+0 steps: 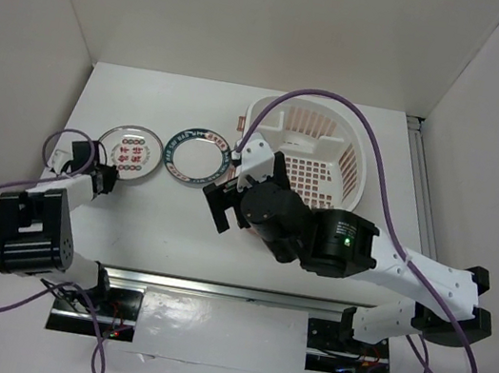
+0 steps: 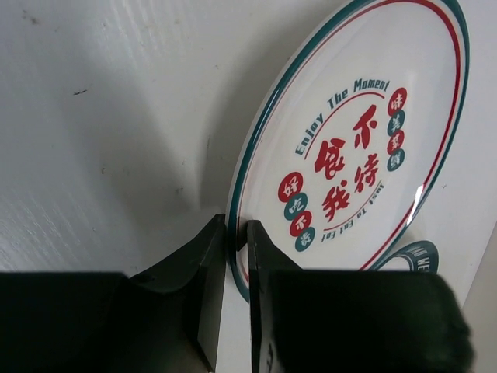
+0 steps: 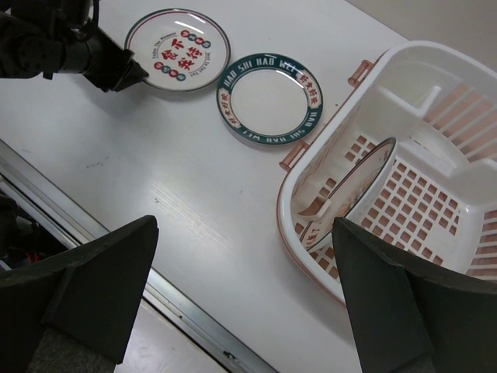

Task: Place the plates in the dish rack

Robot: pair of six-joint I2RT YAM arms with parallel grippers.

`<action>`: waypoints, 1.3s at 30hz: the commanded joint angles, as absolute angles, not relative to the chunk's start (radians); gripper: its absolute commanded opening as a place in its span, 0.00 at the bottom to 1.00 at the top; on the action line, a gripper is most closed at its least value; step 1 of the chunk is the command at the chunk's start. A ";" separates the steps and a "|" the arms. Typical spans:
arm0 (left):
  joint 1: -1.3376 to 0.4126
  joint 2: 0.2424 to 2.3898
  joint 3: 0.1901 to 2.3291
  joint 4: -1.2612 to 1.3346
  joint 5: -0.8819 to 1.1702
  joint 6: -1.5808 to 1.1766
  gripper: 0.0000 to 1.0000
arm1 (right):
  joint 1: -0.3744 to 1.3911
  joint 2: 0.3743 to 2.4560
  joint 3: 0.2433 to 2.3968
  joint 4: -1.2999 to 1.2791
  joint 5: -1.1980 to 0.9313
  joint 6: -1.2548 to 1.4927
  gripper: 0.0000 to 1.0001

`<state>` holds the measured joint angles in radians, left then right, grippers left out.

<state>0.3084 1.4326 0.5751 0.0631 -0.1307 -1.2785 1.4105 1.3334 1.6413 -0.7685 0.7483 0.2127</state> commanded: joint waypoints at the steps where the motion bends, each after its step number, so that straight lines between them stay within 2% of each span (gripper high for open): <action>1: 0.313 1.379 0.621 -0.075 -0.202 -1.195 0.00 | 1.419 1.315 1.625 -0.724 0.779 0.218 1.00; 6: 0.301 1.159 0.572 -0.008 -0.198 -1.190 0.00 | 1.419 1.306 1.615 -0.715 0.779 0.227 1.00; 12: 0.301 1.105 0.640 -0.040 -0.123 -1.148 0.00 | 1.419 1.284 1.594 -0.715 0.788 0.247 1.00; 18: 0.301 0.939 0.673 -0.072 -0.050 -1.085 0.00 | 1.260 1.266 1.583 -0.623 0.642 0.165 1.00; 20: 0.291 0.907 0.683 -0.029 0.027 -1.036 0.00 | 1.186 1.255 1.572 -0.536 0.491 0.135 1.00; 23: 0.291 0.851 0.736 -0.034 0.197 -0.965 0.00 | 0.987 1.285 1.645 -0.479 0.215 0.117 1.00; 27: 0.291 0.779 0.782 -0.021 0.394 -0.856 0.00 | 0.764 1.391 1.762 -0.456 -0.078 0.107 1.00; 28: 0.291 0.770 0.782 0.000 0.502 -0.838 0.00 | 0.714 1.438 1.785 -0.456 -0.128 0.094 1.00; 32: 0.291 0.721 0.819 -0.006 0.626 -0.750 0.00 | 0.635 1.523 1.842 -0.425 -0.358 0.113 1.00; 39: 0.282 0.675 0.786 0.113 0.805 -0.771 0.00 | 0.635 1.555 1.757 -0.353 -0.451 0.164 1.00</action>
